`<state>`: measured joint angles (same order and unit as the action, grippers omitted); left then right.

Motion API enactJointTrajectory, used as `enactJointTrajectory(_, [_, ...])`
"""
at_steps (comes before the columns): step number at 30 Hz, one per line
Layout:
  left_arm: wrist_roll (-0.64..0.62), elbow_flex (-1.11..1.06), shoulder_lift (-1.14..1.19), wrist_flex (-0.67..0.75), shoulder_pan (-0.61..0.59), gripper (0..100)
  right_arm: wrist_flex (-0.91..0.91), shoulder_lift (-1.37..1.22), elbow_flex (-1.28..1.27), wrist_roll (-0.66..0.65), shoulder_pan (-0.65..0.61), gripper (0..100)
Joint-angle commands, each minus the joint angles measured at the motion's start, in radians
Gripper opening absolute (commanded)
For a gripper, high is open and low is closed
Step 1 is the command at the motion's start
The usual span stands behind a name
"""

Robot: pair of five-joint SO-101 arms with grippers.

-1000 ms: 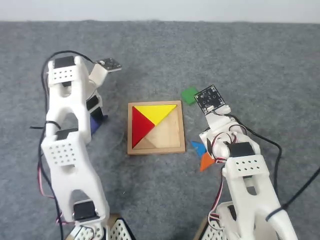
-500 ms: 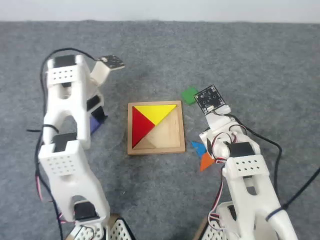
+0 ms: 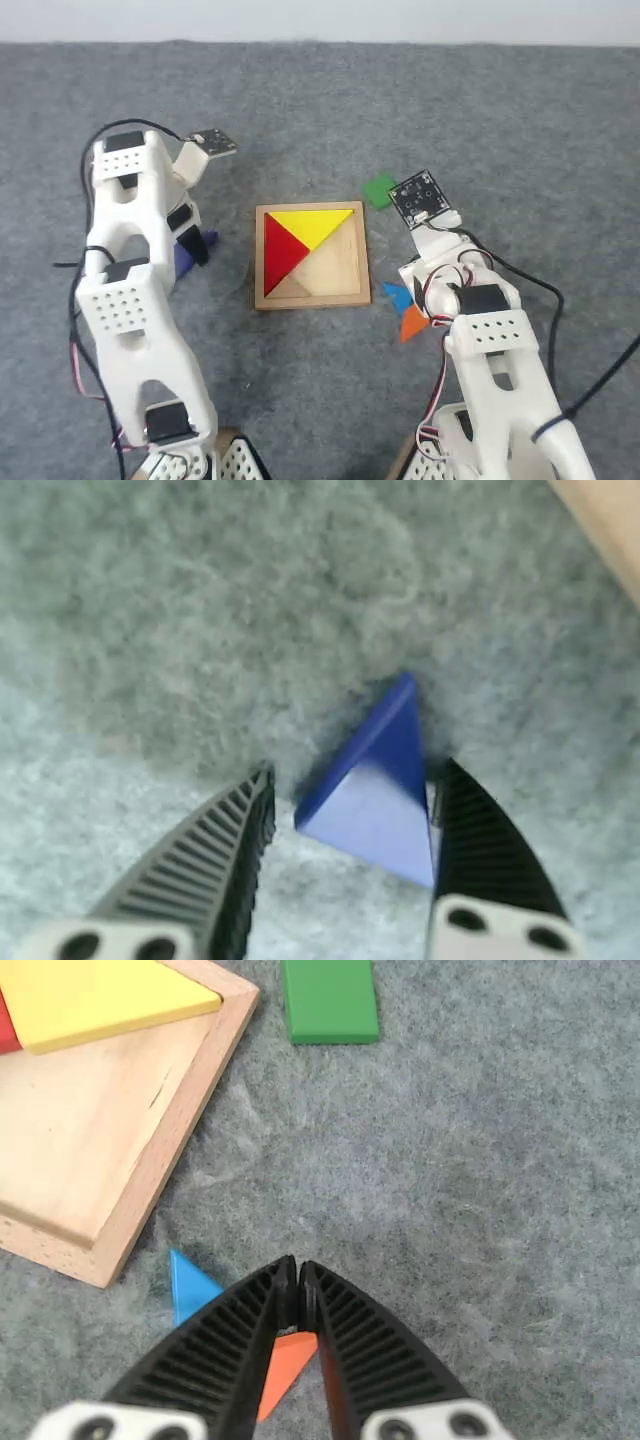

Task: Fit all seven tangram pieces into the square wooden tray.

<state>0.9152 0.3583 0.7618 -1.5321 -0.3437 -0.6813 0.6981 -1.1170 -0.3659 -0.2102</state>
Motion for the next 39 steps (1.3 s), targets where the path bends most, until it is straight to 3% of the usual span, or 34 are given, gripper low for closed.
enactJointTrajectory(1, [0.009, 0.027, -0.003, -0.031, -0.006, 25, 0.018, 0.050, 0.014, -0.011, 0.013, 1.7])
enactJointTrajectory(8, [-0.061, 0.028, 0.000, -0.037, -0.002, 25, 0.036, 0.041, 0.008, -0.008, 0.015, 1.7])
enactJointTrajectory(19, [-0.115, 0.028, 0.003, -0.035, -0.003, 21, 0.291, 0.039, -0.178, 0.031, 0.024, 1.7])
enactJointTrajectory(39, [-0.190, 0.038, -0.008, -0.095, -0.064, 25, 0.288, 0.038, -0.183, 0.068, 0.030, 1.7])
